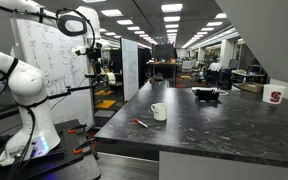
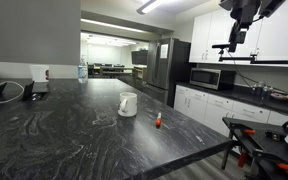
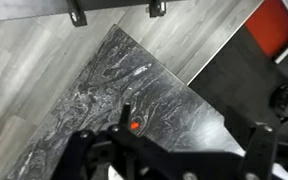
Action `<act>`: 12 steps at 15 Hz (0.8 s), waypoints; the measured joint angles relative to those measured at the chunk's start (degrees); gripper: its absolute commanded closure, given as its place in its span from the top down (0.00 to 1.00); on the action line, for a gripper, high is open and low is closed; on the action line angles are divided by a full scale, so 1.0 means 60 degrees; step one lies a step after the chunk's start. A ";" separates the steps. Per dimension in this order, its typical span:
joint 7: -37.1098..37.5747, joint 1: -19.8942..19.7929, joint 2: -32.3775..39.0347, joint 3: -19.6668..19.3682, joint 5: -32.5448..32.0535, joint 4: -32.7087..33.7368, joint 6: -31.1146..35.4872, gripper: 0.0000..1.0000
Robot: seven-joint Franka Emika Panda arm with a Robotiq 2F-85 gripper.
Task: Move the mug to the left
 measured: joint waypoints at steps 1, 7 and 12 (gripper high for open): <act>0.0000 -0.0009 0.0006 0.0000 0.0000 0.0003 0.0001 1.00; -0.0496 -0.0079 0.1148 -0.0056 -0.0052 0.0390 0.1726 1.00; -0.1632 -0.0064 0.4454 -0.0458 -0.0058 0.1993 0.3148 1.00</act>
